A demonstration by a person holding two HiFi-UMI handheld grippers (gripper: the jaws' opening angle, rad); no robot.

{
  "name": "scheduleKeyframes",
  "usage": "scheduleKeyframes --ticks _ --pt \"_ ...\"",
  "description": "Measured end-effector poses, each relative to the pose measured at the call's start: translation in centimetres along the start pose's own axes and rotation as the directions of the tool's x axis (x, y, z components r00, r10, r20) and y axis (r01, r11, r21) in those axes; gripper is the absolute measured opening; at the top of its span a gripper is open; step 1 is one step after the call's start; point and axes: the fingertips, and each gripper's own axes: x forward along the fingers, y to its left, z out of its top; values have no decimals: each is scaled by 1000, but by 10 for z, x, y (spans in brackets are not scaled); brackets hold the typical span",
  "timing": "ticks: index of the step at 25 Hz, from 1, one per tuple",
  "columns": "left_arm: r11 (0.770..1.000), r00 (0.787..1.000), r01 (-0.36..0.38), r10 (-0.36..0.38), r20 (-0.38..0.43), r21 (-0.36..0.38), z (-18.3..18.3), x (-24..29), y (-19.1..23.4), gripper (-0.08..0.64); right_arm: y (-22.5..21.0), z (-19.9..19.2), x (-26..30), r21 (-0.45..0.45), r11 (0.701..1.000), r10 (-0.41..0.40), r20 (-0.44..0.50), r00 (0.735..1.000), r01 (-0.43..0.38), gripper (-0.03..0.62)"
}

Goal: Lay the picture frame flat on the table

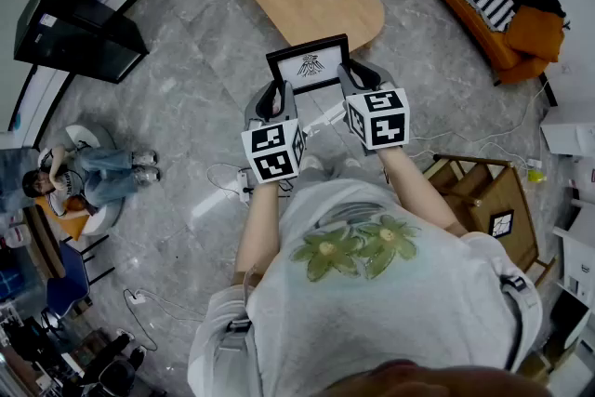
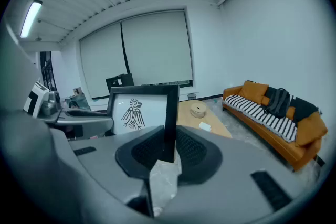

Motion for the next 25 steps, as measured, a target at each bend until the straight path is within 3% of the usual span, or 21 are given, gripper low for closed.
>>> scheduleKeyframes --ticks 17,25 --pt "997 997 69 -69 -21 16 -17 -11 20 92 26 -18 0 38 998 -46 6 999 45 74" --pt "994 994 111 -111 -22 4 -22 -6 15 94 18 -25 2 66 996 -53 -9 999 53 72"
